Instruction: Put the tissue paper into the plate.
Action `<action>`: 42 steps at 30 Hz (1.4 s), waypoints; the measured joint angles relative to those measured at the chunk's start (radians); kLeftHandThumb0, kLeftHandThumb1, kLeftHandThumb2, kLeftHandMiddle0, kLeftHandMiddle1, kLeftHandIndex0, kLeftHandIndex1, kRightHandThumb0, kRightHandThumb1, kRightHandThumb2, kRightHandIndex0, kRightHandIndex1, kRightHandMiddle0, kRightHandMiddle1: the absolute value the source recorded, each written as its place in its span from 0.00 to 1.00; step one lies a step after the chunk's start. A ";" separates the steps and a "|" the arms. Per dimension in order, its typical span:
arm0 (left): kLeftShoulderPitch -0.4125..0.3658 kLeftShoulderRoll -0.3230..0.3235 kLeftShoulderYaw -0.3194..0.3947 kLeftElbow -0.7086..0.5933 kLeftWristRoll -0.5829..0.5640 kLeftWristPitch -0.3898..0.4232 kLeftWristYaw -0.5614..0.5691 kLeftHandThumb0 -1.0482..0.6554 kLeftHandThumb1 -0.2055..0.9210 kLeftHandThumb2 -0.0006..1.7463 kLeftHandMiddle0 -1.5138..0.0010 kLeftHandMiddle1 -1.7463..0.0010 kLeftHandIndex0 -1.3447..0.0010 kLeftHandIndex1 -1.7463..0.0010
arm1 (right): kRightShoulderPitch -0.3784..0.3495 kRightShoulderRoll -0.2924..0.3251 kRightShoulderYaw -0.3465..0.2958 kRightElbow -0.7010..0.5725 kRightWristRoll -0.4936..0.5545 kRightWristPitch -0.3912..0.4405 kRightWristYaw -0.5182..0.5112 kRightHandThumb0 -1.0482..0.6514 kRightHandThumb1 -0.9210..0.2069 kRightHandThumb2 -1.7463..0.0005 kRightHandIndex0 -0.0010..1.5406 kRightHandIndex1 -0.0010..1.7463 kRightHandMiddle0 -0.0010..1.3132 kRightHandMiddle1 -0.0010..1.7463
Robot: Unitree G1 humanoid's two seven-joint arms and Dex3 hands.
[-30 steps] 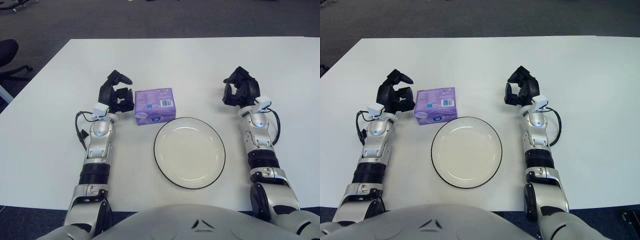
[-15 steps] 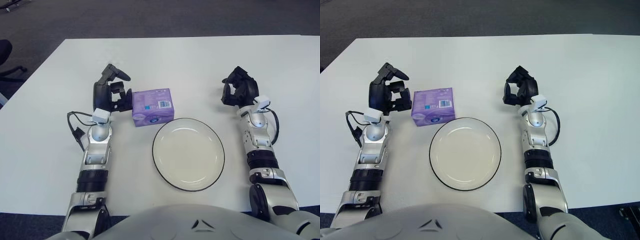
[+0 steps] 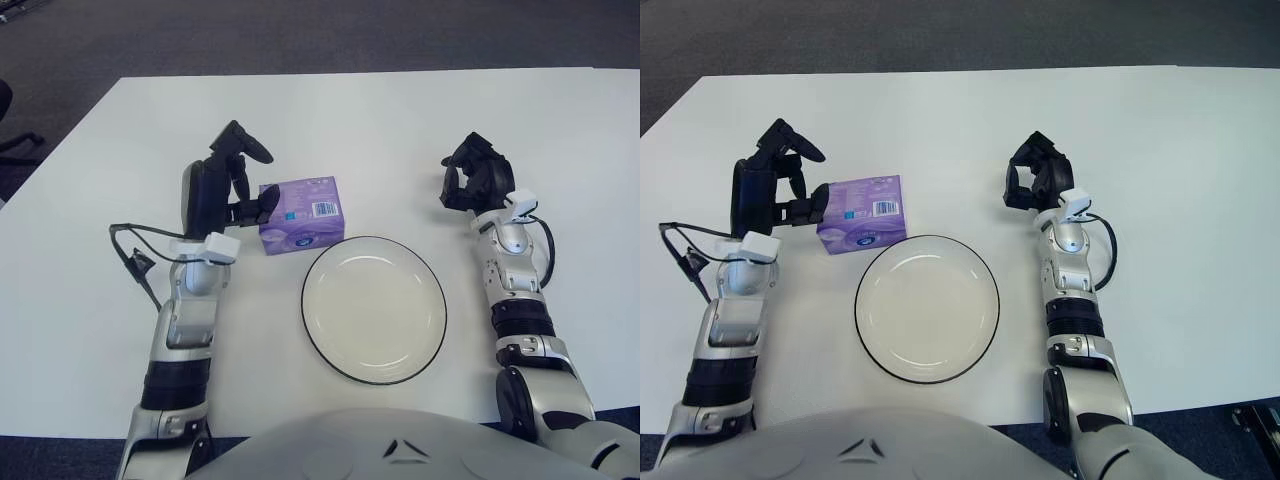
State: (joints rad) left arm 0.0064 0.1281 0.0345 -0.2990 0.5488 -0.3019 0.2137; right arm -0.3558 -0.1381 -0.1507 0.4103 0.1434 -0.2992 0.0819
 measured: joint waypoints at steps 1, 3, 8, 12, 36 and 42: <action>0.015 -0.001 -0.005 -0.010 0.017 0.012 -0.001 0.36 0.60 0.64 0.38 0.01 0.64 0.00 | 0.000 -0.001 -0.001 0.000 0.000 0.001 0.000 0.32 0.59 0.21 0.85 1.00 0.50 1.00; 0.038 0.001 -0.014 -0.031 0.044 0.041 -0.008 0.38 0.74 0.53 0.62 0.05 0.72 0.00 | 0.002 -0.001 -0.001 0.000 -0.001 0.004 0.000 0.32 0.59 0.21 0.85 1.00 0.50 1.00; 0.084 -0.001 -0.037 -0.080 0.098 0.090 -0.021 0.28 0.91 0.40 0.78 0.16 0.87 0.07 | 0.005 -0.005 -0.002 0.000 -0.001 0.006 0.001 0.32 0.59 0.21 0.85 1.00 0.51 1.00; 0.117 0.006 -0.059 -0.090 0.136 0.108 -0.037 0.16 0.98 0.37 0.84 0.28 0.97 0.18 | 0.009 -0.008 -0.002 0.000 -0.001 0.007 0.002 0.32 0.59 0.20 0.85 1.00 0.51 1.00; 0.126 0.134 -0.193 -0.190 0.431 0.208 -0.286 0.00 1.00 0.44 1.00 0.95 1.00 0.89 | 0.016 -0.009 -0.002 -0.001 -0.001 0.019 0.001 0.32 0.59 0.20 0.85 1.00 0.51 1.00; 0.112 0.132 -0.223 -0.198 0.508 0.239 -0.303 0.00 1.00 0.49 1.00 0.99 1.00 0.95 | 0.016 -0.009 -0.002 -0.003 -0.002 0.028 -0.001 0.32 0.59 0.20 0.85 1.00 0.51 1.00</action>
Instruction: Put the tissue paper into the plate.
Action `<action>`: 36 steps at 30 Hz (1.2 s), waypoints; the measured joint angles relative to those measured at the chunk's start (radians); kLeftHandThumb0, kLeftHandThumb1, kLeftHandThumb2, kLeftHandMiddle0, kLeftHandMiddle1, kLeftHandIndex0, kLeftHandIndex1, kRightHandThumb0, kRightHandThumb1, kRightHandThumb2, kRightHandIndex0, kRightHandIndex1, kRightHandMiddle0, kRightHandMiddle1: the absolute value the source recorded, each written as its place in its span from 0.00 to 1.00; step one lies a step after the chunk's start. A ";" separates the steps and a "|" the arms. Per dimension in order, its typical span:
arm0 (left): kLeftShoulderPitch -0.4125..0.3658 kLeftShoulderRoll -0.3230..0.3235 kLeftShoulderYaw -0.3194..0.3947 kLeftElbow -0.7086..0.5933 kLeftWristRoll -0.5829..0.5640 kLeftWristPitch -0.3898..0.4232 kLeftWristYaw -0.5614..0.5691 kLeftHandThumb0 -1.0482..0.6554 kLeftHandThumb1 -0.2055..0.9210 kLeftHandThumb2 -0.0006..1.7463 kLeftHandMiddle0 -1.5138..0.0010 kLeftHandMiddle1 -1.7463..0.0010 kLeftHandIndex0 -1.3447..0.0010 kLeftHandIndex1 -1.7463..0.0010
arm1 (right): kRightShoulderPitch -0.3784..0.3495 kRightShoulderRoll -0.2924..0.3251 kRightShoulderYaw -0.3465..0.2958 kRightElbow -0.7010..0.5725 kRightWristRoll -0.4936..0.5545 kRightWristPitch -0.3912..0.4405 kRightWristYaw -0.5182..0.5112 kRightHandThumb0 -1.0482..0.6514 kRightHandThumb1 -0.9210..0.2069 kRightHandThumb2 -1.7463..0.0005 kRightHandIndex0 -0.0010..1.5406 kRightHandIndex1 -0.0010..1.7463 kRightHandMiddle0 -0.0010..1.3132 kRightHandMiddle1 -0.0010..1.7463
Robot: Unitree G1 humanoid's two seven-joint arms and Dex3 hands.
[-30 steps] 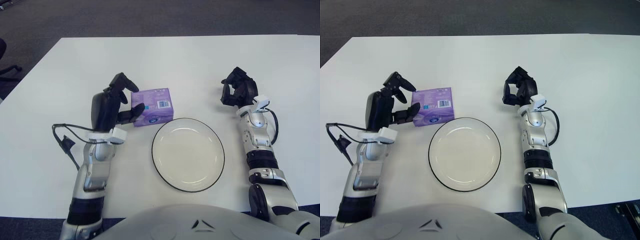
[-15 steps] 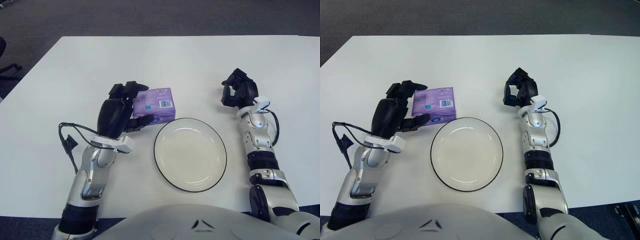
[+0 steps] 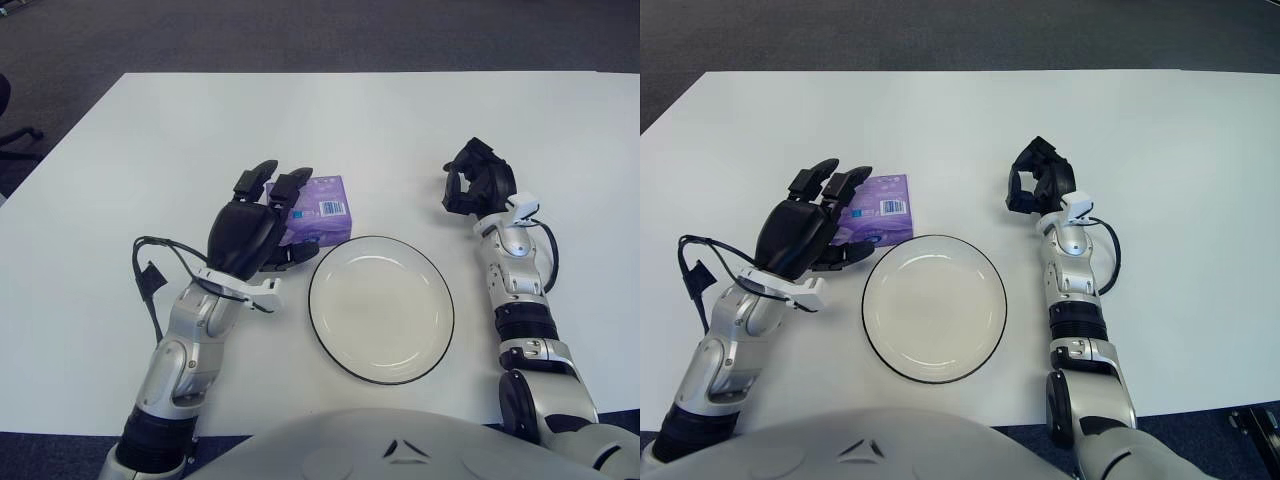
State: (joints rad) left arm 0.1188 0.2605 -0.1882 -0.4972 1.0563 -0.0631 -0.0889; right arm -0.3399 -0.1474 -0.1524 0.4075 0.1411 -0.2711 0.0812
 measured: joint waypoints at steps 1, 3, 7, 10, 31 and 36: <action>-0.002 0.000 -0.005 -0.002 0.011 0.004 -0.002 0.00 1.00 0.49 1.00 1.00 1.00 0.95 | 0.000 0.000 0.000 0.000 -0.001 0.002 -0.001 0.32 0.59 0.20 0.85 1.00 0.51 1.00; -0.007 0.000 -0.014 -0.003 0.025 0.009 -0.007 0.00 1.00 0.49 1.00 1.00 1.00 0.95 | 0.000 0.000 0.000 -0.001 -0.002 0.008 -0.002 0.32 0.60 0.20 0.85 1.00 0.51 1.00; -0.023 0.000 -0.031 -0.011 0.052 0.017 -0.021 0.00 1.00 0.47 1.00 1.00 1.00 0.94 | 0.000 0.000 0.000 -0.001 -0.005 0.014 -0.008 0.32 0.60 0.20 0.85 1.00 0.51 1.00; -0.039 0.000 -0.041 -0.015 0.061 0.018 -0.033 0.00 1.00 0.45 1.00 1.00 1.00 0.93 | 0.001 0.000 0.001 -0.001 -0.007 0.015 -0.009 0.32 0.60 0.20 0.85 1.00 0.51 1.00; -0.210 0.025 -0.069 0.040 0.096 0.018 -0.090 0.00 1.00 0.43 1.00 1.00 1.00 0.82 | 0.001 0.000 0.004 -0.002 -0.010 0.015 -0.010 0.32 0.60 0.19 0.85 1.00 0.52 1.00; -0.246 0.034 -0.074 0.073 0.096 0.018 -0.108 0.00 1.00 0.43 1.00 1.00 1.00 0.80 | 0.001 0.000 0.004 -0.002 -0.009 0.015 -0.010 0.32 0.60 0.19 0.85 1.00 0.52 1.00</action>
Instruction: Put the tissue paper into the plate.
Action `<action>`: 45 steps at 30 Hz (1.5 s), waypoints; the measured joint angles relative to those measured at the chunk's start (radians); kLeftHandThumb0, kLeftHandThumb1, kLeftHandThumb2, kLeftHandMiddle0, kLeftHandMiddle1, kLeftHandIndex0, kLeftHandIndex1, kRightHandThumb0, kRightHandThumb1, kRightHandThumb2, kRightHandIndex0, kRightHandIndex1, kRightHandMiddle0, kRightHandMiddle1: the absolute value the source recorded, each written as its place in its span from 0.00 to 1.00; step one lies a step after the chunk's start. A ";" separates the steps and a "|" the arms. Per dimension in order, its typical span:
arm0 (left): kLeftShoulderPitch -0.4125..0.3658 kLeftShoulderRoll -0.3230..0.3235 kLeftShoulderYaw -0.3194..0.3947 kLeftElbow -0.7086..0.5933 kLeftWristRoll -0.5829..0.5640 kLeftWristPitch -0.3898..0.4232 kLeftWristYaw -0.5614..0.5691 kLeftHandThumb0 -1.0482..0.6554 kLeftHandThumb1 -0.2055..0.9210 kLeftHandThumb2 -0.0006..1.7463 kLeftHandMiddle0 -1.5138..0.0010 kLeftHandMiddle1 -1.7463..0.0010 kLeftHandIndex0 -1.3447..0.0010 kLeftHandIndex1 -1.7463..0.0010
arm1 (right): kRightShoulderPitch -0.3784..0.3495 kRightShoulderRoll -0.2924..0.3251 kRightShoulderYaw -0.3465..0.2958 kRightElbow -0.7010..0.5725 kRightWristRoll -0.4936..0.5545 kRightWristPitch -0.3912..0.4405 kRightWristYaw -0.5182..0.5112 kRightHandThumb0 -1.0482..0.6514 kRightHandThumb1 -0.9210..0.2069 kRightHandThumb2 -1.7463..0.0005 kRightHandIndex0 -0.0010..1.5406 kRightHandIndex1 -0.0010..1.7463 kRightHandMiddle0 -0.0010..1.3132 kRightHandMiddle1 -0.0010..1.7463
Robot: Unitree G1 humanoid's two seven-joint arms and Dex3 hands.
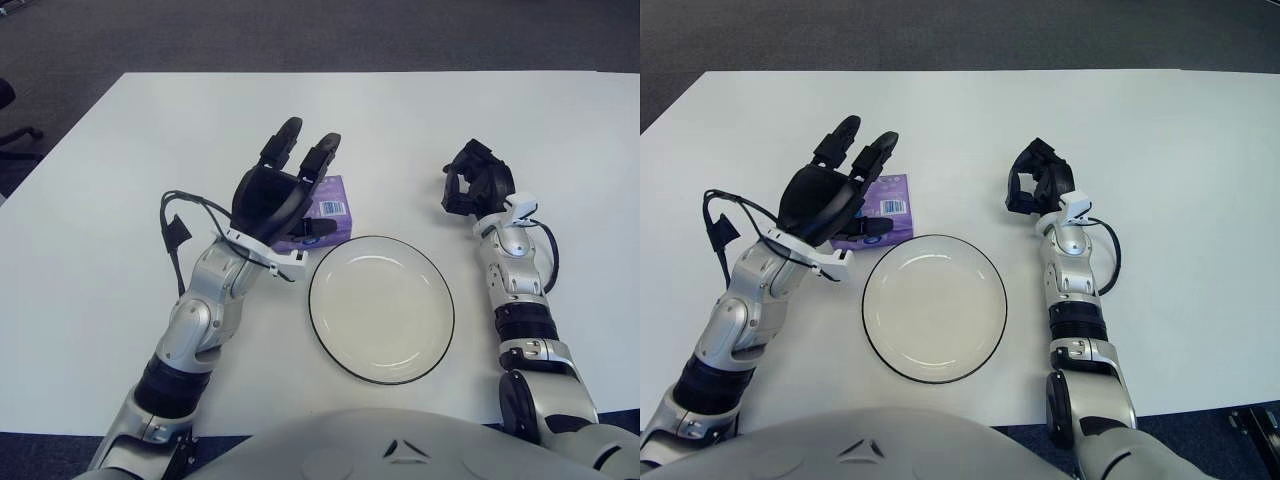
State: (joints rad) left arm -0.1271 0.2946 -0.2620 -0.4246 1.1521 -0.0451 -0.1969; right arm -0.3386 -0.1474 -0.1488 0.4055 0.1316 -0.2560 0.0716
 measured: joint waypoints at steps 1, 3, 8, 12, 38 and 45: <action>-0.006 0.002 -0.001 0.006 0.000 0.000 -0.005 0.00 1.00 0.43 1.00 1.00 1.00 0.79 | 0.000 0.000 0.000 0.000 0.000 0.000 0.000 0.32 0.60 0.19 0.85 1.00 0.52 1.00; -0.020 0.005 -0.003 0.019 0.000 0.000 -0.013 0.00 1.00 0.43 1.00 1.00 1.00 0.81 | 0.000 0.000 0.000 0.000 0.000 0.000 0.000 0.32 0.60 0.19 0.85 1.00 0.52 1.00; -0.067 0.025 -0.013 0.066 0.001 -0.001 -0.032 0.00 1.00 0.44 1.00 1.00 1.00 0.83 | 0.001 0.000 0.000 -0.002 0.000 0.000 0.000 0.32 0.60 0.19 0.86 1.00 0.52 1.00; -0.101 0.033 -0.020 0.098 0.001 0.002 -0.043 0.00 1.00 0.45 1.00 1.00 1.00 0.84 | 0.002 0.000 0.000 -0.005 0.001 0.000 0.001 0.32 0.60 0.19 0.86 1.00 0.52 1.00; -0.150 0.052 -0.030 0.132 -0.104 0.049 -0.238 0.00 1.00 0.54 0.99 0.99 1.00 0.92 | 0.016 0.000 0.004 -0.039 0.001 0.025 0.003 0.32 0.60 0.20 0.85 1.00 0.51 1.00; -0.151 0.065 -0.030 0.116 -0.150 0.063 -0.309 0.00 1.00 0.57 0.98 0.99 1.00 0.92 | 0.018 0.000 0.005 -0.044 0.001 0.027 0.001 0.32 0.60 0.20 0.85 1.00 0.51 1.00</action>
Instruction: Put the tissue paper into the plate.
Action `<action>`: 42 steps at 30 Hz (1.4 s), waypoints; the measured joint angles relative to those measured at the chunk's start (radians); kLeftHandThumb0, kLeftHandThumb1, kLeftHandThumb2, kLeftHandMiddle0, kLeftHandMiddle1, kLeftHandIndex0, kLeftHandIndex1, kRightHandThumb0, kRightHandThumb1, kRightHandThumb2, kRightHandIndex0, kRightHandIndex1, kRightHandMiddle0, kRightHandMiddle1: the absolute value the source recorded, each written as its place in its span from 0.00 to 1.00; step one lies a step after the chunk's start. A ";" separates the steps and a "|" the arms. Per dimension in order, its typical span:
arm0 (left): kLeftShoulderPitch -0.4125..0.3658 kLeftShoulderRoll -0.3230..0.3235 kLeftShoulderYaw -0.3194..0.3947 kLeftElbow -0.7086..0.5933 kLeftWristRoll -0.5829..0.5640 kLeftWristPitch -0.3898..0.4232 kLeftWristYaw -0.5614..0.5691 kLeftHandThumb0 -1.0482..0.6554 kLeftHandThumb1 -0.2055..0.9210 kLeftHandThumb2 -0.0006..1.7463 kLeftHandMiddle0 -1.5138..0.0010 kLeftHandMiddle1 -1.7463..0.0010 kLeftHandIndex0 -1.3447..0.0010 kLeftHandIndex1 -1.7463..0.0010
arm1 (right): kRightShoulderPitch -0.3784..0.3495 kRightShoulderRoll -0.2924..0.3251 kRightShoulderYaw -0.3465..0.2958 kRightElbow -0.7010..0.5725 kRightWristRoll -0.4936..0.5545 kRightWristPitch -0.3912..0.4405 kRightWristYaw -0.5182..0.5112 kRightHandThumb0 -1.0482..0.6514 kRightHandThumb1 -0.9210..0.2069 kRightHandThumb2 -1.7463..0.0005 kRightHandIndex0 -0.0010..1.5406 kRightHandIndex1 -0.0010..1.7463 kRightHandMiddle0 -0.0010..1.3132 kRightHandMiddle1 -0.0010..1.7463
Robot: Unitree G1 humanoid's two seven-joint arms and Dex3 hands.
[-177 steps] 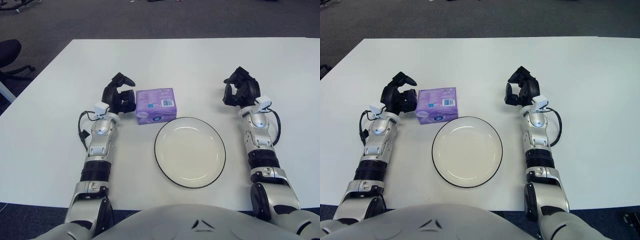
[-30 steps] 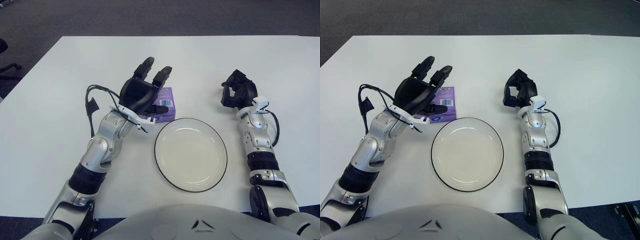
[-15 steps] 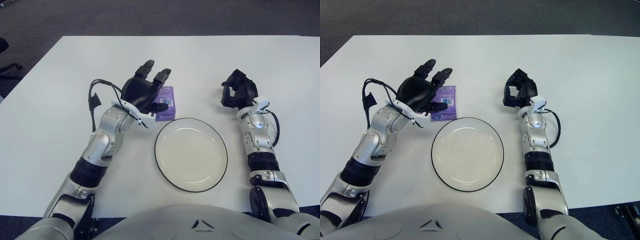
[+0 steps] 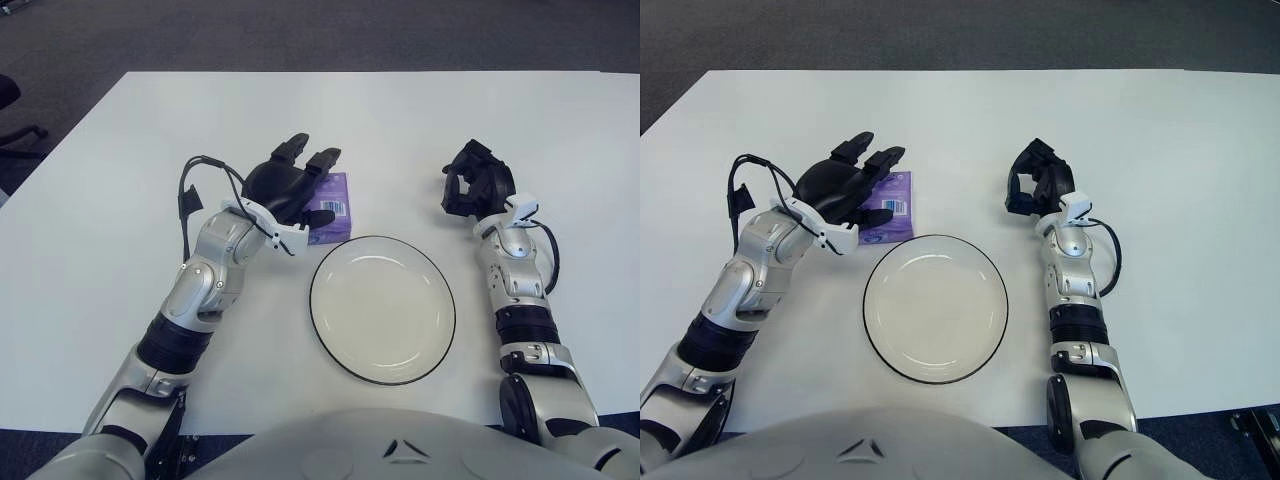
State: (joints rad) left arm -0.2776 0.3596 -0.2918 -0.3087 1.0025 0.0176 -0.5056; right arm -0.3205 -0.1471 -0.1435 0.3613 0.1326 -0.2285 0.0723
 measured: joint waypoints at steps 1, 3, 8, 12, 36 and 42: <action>0.000 0.002 0.000 -0.002 -0.007 0.000 -0.007 0.00 1.00 0.57 0.98 0.99 1.00 0.92 | 0.000 0.000 0.000 -0.001 0.000 0.000 -0.001 0.32 0.60 0.20 0.85 1.00 0.51 1.00; 0.000 0.007 0.000 -0.007 -0.021 0.001 -0.024 0.00 1.00 0.58 0.97 0.99 1.00 0.92 | 0.001 0.000 0.001 -0.003 0.000 0.000 -0.001 0.32 0.59 0.20 0.85 1.00 0.51 1.00; 0.004 0.016 0.002 -0.015 -0.071 0.008 -0.065 0.00 1.00 0.60 0.97 0.98 1.00 0.92 | 0.003 0.000 0.002 -0.006 0.000 0.000 -0.002 0.32 0.59 0.20 0.85 1.00 0.51 1.00; 0.014 0.026 0.008 -0.032 -0.135 0.020 -0.113 0.00 1.00 0.61 0.96 0.98 1.00 0.91 | 0.003 0.000 0.004 -0.007 0.000 0.000 -0.002 0.32 0.59 0.20 0.85 1.00 0.51 1.00; 0.001 0.100 0.020 -0.089 -0.320 0.112 -0.277 0.00 1.00 0.64 0.94 0.97 1.00 0.86 | 0.004 0.000 0.006 -0.007 0.001 0.000 0.002 0.32 0.59 0.20 0.85 1.00 0.51 1.00; 0.000 0.107 0.003 -0.070 -0.304 0.109 -0.248 0.00 1.00 0.62 0.94 0.97 1.00 0.84 | 0.004 0.000 0.006 -0.006 0.000 -0.003 0.002 0.32 0.59 0.20 0.86 1.00 0.51 1.00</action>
State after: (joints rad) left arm -0.2774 0.4670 -0.2890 -0.3790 0.6986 0.1268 -0.7532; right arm -0.3165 -0.1470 -0.1376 0.3558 0.1331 -0.2319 0.0739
